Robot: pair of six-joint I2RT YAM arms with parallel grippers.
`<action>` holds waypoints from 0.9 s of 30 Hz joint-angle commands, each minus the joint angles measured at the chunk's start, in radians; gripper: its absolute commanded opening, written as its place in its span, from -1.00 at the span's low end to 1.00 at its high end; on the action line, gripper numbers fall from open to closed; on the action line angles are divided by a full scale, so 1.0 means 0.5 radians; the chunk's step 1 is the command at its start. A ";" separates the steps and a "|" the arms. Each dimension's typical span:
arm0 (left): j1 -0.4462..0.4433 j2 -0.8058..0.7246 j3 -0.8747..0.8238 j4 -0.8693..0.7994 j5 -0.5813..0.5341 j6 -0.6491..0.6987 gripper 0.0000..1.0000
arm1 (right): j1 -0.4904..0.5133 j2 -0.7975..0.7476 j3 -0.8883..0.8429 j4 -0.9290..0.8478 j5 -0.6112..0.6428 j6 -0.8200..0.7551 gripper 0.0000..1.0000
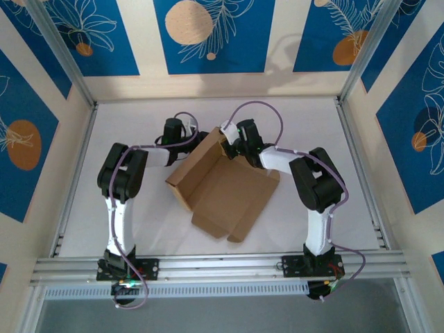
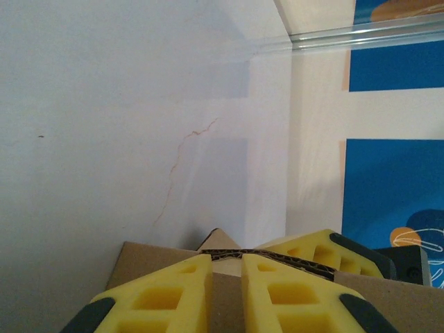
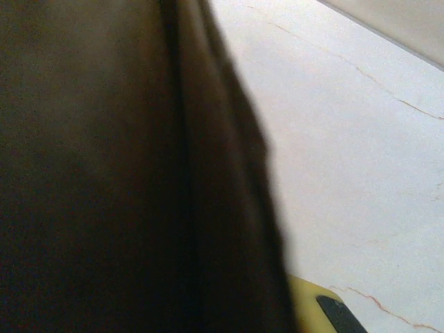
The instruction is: Fold the paper box
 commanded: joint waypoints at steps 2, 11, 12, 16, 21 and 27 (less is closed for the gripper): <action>-0.098 0.014 -0.033 0.170 0.151 -0.060 -0.64 | 0.136 0.065 -0.053 0.062 0.292 -0.100 -0.92; -0.011 -0.264 0.015 -0.406 -0.079 0.381 -0.64 | 0.116 -0.217 -0.384 0.316 0.292 0.111 -0.10; 0.007 -0.311 0.041 -0.519 -0.113 0.473 -0.62 | 0.104 -0.255 -0.421 0.343 0.291 0.137 0.00; 0.048 -0.485 0.127 -0.905 -0.276 0.796 -0.46 | 0.058 -0.376 -0.543 0.436 0.281 0.200 0.45; 0.084 -0.678 0.159 -1.202 -0.472 1.034 -0.32 | 0.020 -0.495 -0.647 0.494 0.215 0.256 0.54; 0.097 -0.970 0.165 -1.491 -0.743 1.311 -0.31 | 0.005 -0.736 -0.779 0.446 0.089 0.292 0.47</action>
